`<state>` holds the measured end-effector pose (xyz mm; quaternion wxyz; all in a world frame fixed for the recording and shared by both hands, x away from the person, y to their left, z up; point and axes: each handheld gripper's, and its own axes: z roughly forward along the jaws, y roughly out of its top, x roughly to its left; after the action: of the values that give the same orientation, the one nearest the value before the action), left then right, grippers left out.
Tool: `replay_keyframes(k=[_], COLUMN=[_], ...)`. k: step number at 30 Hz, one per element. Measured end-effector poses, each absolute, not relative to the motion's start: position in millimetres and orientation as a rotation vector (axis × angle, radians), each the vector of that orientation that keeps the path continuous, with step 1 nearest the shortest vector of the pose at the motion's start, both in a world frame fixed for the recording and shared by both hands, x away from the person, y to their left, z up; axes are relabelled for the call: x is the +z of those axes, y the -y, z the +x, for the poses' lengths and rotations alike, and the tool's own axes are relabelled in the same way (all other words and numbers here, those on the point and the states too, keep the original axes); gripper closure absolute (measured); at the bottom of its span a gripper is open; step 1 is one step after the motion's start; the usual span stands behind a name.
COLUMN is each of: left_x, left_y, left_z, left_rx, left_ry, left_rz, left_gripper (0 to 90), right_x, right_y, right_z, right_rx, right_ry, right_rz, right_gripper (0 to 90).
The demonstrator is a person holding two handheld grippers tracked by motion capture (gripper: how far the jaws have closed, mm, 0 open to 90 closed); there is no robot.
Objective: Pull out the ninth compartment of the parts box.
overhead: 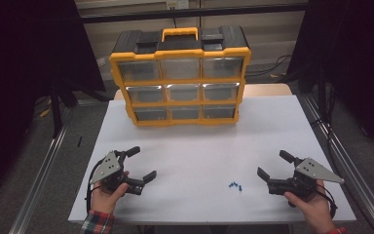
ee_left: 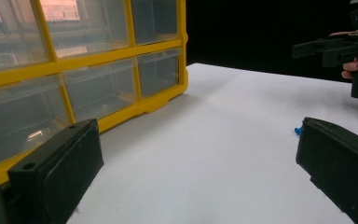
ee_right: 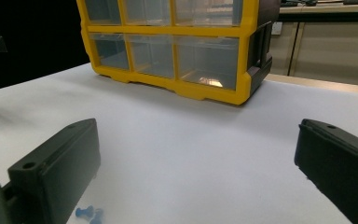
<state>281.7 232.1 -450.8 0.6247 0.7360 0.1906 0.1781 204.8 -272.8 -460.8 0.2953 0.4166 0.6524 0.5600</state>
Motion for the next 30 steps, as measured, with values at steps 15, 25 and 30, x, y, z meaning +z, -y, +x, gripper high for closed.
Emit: replay_keyframes(k=[15, 25, 30], left_x=[-451.8, -451.6, -451.6], left_y=[-230.4, -231.4, -230.4], left_z=[281.4, 279.7, 278.5], left_rx=[0.400, 0.403, 0.427], left_ry=[-0.434, -0.446, -0.481], left_rz=[1.693, 1.697, 1.696], left_gripper=[0.2, 0.2, 0.2], right_x=[-459.4, -453.4, -450.3], right_y=[270.3, 266.6, 262.5], right_z=[205.7, 212.4, 216.9], right_rx=[1.491, 1.471, 1.463], right_ry=[-1.723, -1.707, -1.717], right_rz=[1.126, 1.150, 1.147], right_gripper=[0.0, 0.0, 0.0])
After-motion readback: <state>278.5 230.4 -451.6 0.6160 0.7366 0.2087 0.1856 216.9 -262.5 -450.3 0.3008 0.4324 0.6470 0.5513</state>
